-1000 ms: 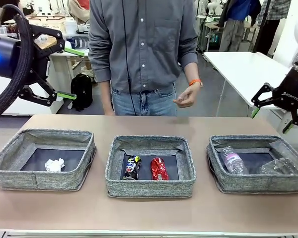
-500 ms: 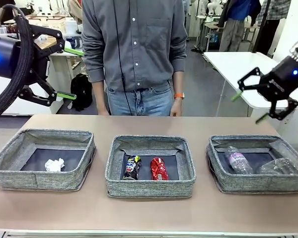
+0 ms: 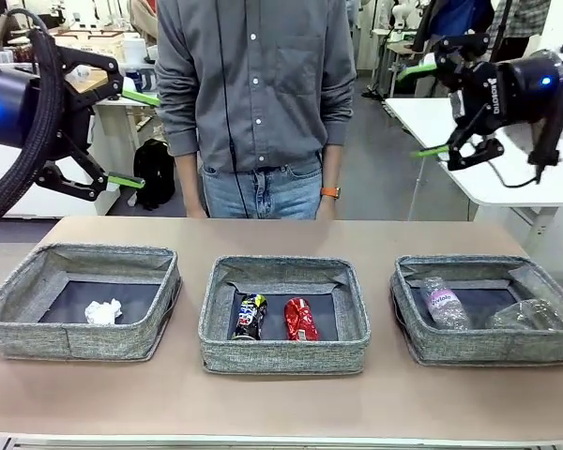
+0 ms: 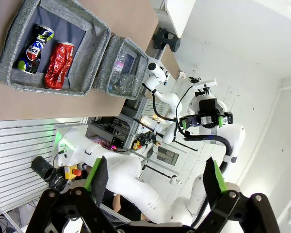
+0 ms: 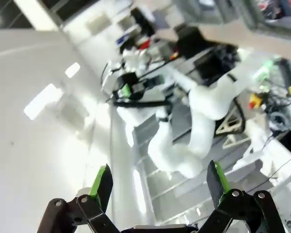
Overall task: Sort the waste into the appropriate baskets.
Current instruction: Place the picked waste into the Fabric basket indicated by the person.
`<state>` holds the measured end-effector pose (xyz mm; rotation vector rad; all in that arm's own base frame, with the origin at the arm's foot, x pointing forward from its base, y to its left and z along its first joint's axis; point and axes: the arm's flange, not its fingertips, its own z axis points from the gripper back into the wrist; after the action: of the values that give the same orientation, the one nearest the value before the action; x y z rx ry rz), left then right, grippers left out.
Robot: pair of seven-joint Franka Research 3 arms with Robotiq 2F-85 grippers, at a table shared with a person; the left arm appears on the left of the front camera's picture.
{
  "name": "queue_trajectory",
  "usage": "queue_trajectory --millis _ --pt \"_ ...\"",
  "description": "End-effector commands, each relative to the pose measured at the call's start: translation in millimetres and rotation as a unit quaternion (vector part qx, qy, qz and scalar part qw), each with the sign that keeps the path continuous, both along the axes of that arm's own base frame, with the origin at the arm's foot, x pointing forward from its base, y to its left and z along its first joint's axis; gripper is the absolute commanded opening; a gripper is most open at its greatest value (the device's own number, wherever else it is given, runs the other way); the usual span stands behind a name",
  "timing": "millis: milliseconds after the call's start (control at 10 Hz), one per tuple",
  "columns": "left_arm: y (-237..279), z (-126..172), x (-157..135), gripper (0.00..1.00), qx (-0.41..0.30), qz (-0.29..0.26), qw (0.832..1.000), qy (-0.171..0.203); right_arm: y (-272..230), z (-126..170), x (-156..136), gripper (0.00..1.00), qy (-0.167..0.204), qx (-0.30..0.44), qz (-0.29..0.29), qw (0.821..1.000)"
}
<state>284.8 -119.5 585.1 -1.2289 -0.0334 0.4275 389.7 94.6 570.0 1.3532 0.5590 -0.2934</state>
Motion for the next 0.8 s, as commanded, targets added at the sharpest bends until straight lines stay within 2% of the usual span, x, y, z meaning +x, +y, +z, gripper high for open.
queue_trajectory --millis 0,100,200,300,400,500,600,700 --pt "0 -1 0 1.00 -0.003 0.001 1.000 -0.003 -11 -4 3 1.00 0.003 0.026 0.000 1.000" --pt "0 -1 0 1.00 -0.003 0.001 1.000 -0.003 -15 -6 -1 1.00 0.000 0.031 -0.017 0.999" --pt "0 -1 0 1.00 -0.003 0.001 1.000 -0.003 -14 -10 -6 1.00 0.000 -0.039 -0.058 0.998" --pt "0 -1 0 1.00 -0.003 0.001 1.000 -0.003 -5 -11 -12 1.00 -0.047 -0.139 -0.104 0.984" --pt "0 -1 0 1.00 -0.003 0.001 1.000 -0.003 12 -9 -21 1.00 -0.148 -0.171 -0.086 0.970" --pt "0 -1 0 1.00 -0.003 0.001 1.000 -0.003 27 -9 -26 1.00 -0.205 -0.167 -0.061 0.962" --pt "0 -1 0 1.00 -0.003 0.001 1.000 -0.003 -11 -7 -3 1.00 -0.071 -0.106 -0.064 0.990" --pt "0 -1 0 1.00 -0.003 0.001 1.000 -0.003 -11 -7 -3 1.00 -0.071 -0.106 -0.064 0.990"
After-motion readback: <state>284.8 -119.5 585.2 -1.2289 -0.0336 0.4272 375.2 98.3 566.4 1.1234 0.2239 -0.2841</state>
